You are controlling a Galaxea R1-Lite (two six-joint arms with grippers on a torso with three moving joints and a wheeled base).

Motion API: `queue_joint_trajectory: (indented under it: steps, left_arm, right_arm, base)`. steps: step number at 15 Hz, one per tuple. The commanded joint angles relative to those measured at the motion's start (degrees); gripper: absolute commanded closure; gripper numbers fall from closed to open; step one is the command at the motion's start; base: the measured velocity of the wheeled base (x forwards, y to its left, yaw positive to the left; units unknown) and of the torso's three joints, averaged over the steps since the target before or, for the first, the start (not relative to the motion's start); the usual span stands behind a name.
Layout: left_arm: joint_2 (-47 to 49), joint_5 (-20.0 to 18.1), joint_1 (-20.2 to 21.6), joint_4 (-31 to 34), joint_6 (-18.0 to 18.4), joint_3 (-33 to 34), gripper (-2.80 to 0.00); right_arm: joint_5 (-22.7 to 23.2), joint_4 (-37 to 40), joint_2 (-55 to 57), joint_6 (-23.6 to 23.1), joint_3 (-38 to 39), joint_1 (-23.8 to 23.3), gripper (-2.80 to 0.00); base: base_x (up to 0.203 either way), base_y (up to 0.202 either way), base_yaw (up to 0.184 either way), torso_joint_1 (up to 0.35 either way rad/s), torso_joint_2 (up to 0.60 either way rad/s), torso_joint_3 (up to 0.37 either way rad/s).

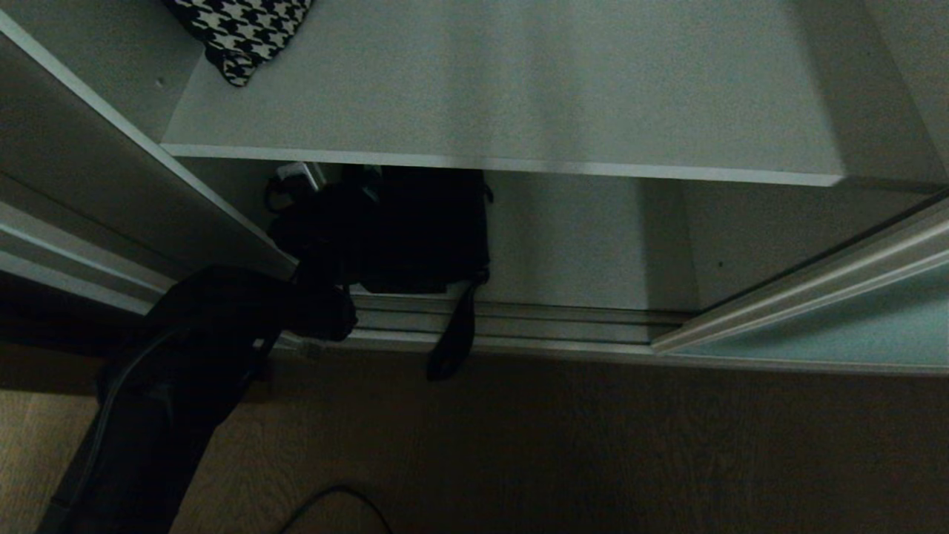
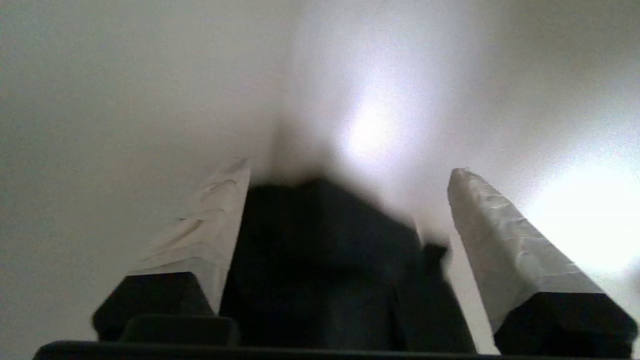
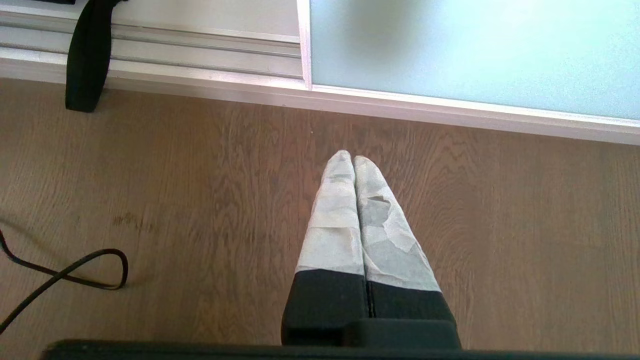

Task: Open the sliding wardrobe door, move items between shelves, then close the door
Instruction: Place the bag on the lower shelf

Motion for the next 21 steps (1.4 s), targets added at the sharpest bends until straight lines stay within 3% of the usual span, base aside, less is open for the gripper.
queue_joint_trajectory:
  steps: [1,3,6,7,11,15,19,21]
  left_arm:
    - [-1.1,-0.2,-1.0,-0.3,-0.1,4.0,-2.8]
    - [-1.8,-2.2,-2.5,-0.3,-0.3,8.9,-2.8]
    - [-3.7,-2.2,-2.5,3.0,-0.7,9.4,-2.8]
    - [-4.5,-2.0,-2.6,4.9,-1.1,9.7,0.0]
    - [-11.7,-4.0,-3.1,12.4,-4.6,16.0,0.0]
    - [-21.4,-9.1,-5.2,21.8,-8.2,29.1,0.0]
    - [-27.7,-13.2,-9.4,31.8,-9.0,42.9,0.0]
    - [-29.3,-13.7,-13.3,38.6,-9.2,45.9,0.0]
  right_arm:
    - [0.0,0.0,0.1,0.0,0.0,0.0,0.0]
    - [0.0,0.0,0.0,0.0,0.0,0.0,0.0]
    - [0.0,0.0,0.0,0.0,0.0,0.0,0.0]
    - [0.0,0.0,0.0,0.0,0.0,0.0,0.0]
    - [0.0,0.0,0.0,0.0,0.0,0.0,0.0]
    - [0.0,0.0,0.1,0.0,0.0,0.0,0.0]
    - [0.0,0.0,0.0,0.0,0.0,0.0,0.0]
    - [0.0,0.0,0.0,0.0,0.0,0.0,0.0]
  base:
    - [0.0,0.0,0.0,0.0,0.0,0.0]
    - [0.0,0.0,0.0,0.0,0.0,0.0]
    - [0.0,0.0,0.0,0.0,0.0,0.0]
    - [0.0,0.0,0.0,0.0,0.0,0.0]
    - [0.0,0.0,0.0,0.0,0.0,0.0]
    - [0.0,0.0,0.0,0.0,0.0,0.0]
    - [0.0,0.0,0.0,0.0,0.0,0.0]
    - [0.0,0.0,0.0,0.0,0.0,0.0]
